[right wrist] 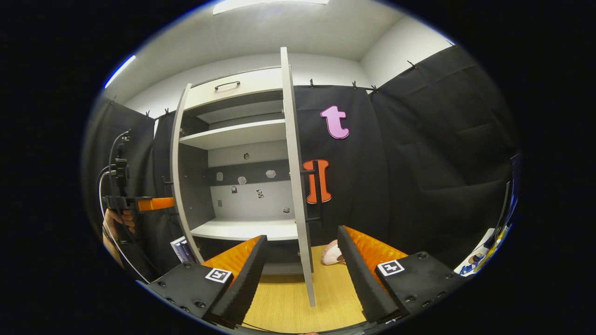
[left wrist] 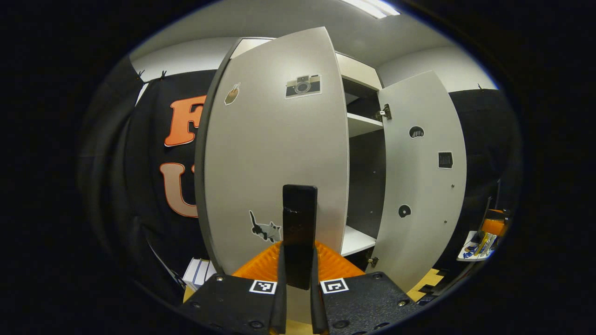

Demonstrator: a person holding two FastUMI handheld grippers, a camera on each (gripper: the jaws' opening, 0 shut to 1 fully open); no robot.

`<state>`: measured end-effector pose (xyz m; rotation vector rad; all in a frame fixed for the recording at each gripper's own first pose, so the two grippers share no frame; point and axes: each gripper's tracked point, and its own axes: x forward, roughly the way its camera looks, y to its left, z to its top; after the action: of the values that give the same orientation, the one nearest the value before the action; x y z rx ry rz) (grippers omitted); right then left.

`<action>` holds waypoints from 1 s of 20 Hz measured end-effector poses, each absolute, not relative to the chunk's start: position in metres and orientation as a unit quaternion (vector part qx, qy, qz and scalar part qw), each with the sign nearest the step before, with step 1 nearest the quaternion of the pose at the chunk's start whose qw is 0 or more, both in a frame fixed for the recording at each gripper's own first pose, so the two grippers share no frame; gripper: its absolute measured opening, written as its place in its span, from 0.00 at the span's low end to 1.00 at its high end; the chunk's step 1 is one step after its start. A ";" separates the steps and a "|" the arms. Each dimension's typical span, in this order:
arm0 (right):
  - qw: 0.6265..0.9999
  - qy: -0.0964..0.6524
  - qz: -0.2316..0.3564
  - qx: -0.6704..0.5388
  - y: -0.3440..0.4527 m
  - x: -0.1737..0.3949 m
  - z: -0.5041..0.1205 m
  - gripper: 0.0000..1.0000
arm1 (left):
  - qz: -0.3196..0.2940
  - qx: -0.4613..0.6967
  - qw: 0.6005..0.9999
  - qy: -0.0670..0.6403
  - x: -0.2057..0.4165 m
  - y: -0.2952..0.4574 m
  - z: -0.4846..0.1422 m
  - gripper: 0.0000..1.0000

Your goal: Open the right door of the double-door shoe cabinet with the right hand, and open the left door with the left hand.

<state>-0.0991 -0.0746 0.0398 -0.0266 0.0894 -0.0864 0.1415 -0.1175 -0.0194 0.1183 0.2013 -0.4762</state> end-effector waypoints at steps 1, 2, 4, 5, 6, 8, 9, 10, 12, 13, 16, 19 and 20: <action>0.998 0.045 -0.042 -0.013 -0.075 -0.097 0.039 0.98 | -0.233 0.057 0.966 0.098 0.138 -0.112 -0.018 0.21; 0.998 0.046 -0.041 -0.013 -0.075 -0.095 0.038 0.98 | -0.230 0.058 0.967 0.097 0.136 -0.107 -0.016 0.21; 0.998 0.049 -0.038 -0.011 -0.074 -0.091 0.035 0.98 | -0.221 0.064 0.969 0.093 0.132 -0.097 -0.013 0.21; 0.998 0.051 -0.037 -0.011 -0.074 -0.089 0.032 0.88 | -0.217 0.068 0.970 0.089 0.131 -0.093 -0.011 0.21; 0.998 0.052 -0.036 -0.011 -0.074 -0.088 0.030 0.98 | -0.213 0.072 0.971 0.085 0.130 -0.088 -0.010 0.21; 0.998 0.056 -0.036 -0.015 -0.074 -0.084 0.027 0.98 | -0.202 0.073 0.973 0.082 0.127 -0.078 -0.007 0.20; 0.998 0.056 -0.036 -0.017 -0.075 -0.082 0.026 0.98 | -0.195 0.071 0.975 0.081 0.126 -0.074 -0.006 0.20; 0.998 0.057 -0.036 -0.018 -0.076 -0.080 0.025 0.98 | -0.188 0.070 0.976 0.080 0.125 -0.069 -0.004 0.20; 0.998 0.058 -0.032 -0.017 -0.075 -0.077 0.024 0.98 | -0.175 0.074 0.979 0.076 0.124 -0.058 -0.001 0.20; 0.998 0.058 -0.030 -0.017 -0.074 -0.074 0.024 0.88 | -0.170 0.080 0.980 0.072 0.124 -0.054 -0.001 0.20; 0.998 0.060 -0.027 -0.017 -0.072 -0.069 0.022 0.88 | -0.164 0.110 0.979 0.054 0.123 -0.046 0.003 0.18; 0.998 0.063 -0.015 -0.015 -0.064 -0.064 0.020 0.88 | -0.154 0.107 0.981 0.047 0.123 -0.035 0.005 0.14; 0.998 0.066 -0.012 -0.013 -0.063 -0.065 0.018 0.88 | -0.149 0.102 0.983 0.047 0.123 -0.030 0.005 0.13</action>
<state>-0.0646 -0.0627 0.0176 -0.0260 0.1317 -0.0232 0.1233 -0.0303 0.0050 0.2046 0.0945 -0.2990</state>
